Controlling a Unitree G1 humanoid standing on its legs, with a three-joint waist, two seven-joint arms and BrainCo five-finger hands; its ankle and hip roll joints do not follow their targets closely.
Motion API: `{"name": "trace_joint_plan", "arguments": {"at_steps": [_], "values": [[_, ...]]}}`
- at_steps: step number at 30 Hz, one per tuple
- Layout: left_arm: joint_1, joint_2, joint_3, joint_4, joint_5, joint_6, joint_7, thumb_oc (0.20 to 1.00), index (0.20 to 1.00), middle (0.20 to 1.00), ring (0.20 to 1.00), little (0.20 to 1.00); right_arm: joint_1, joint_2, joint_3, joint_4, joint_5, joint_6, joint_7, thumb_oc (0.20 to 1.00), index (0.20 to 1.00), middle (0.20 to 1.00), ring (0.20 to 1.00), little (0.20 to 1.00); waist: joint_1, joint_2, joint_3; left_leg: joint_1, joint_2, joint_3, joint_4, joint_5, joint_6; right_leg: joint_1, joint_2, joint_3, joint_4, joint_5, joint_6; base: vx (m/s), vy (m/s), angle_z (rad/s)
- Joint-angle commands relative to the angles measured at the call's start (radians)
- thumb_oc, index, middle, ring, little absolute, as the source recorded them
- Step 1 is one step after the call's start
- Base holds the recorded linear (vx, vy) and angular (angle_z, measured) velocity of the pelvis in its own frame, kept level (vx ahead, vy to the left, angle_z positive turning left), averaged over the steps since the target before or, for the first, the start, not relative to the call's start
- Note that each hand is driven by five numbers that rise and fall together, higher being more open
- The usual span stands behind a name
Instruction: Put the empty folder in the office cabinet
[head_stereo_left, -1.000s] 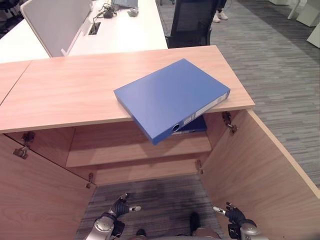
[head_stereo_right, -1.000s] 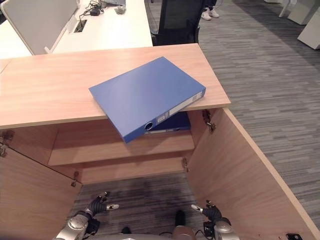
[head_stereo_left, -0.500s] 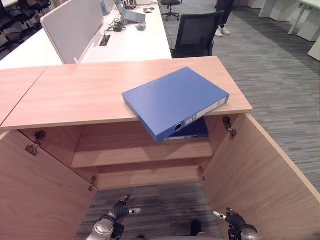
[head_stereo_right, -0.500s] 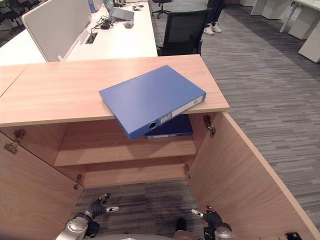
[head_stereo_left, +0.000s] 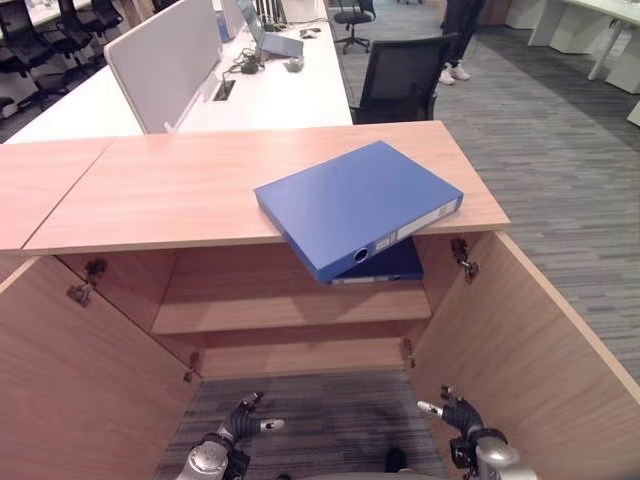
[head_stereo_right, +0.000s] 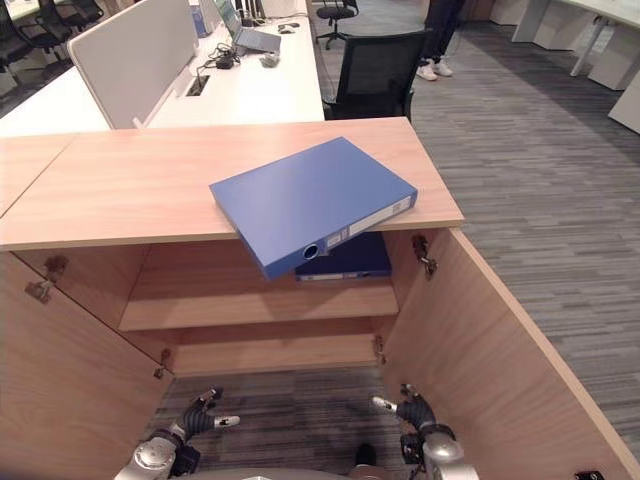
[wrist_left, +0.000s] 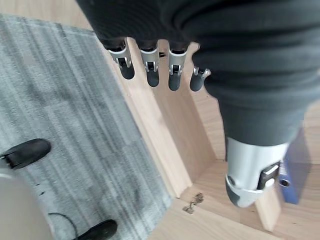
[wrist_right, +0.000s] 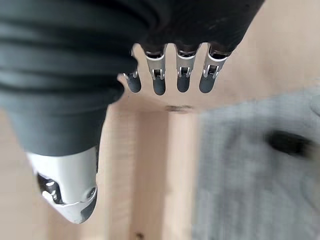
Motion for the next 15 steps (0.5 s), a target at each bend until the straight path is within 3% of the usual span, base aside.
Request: {"name": "trace_joint_plan", "arguments": {"at_steps": [1, 6, 15], "values": [[-0.048, 0.044, 0.001, -0.020, 0.056, -0.052, -0.005, 1.000, 1.000, 1.000, 1.000, 1.000, -0.044, -0.069, -0.048, -0.162, -0.111, -0.095, -0.035, 1.000, 1.000, 1.000, 1.000, 1.000, 0.005, -0.051, 0.053, -0.025, -0.043, -0.012, 0.031, -0.025, 0.014, 0.075, -0.015, 0.005, 0.124, -0.175, 0.038, 0.00, 0.000, 0.00], [-0.046, 0.042, -0.001, -0.033, 0.069, -0.058, -0.008, 1.000, 1.000, 1.000, 1.000, 1.000, -0.037, -0.168, -0.126, -0.494, -0.158, -0.135, -0.021, 1.000, 1.000, 1.000, 1.000, 1.000, -0.002, -0.049, 0.056, -0.026, -0.040, -0.021, 0.047, -0.034, 0.021, 0.053, -0.018, 0.005, 0.181, -0.200, 0.037, 0.00, 0.000, 0.00], [-0.033, 0.032, 0.009, -0.028, 0.050, -0.062, -0.001, 1.000, 1.000, 1.000, 1.000, 1.000, -0.113, -0.158, -0.162, -0.832, -0.013, -0.204, 0.024, 1.000, 1.000, 1.000, 1.000, 1.000, 0.000, -0.048, 0.039, -0.019, -0.037, -0.017, 0.038, -0.030, 0.020, 0.065, -0.012, 0.002, 0.164, -0.201, 0.036, 0.00, -0.003, 0.01]]}}
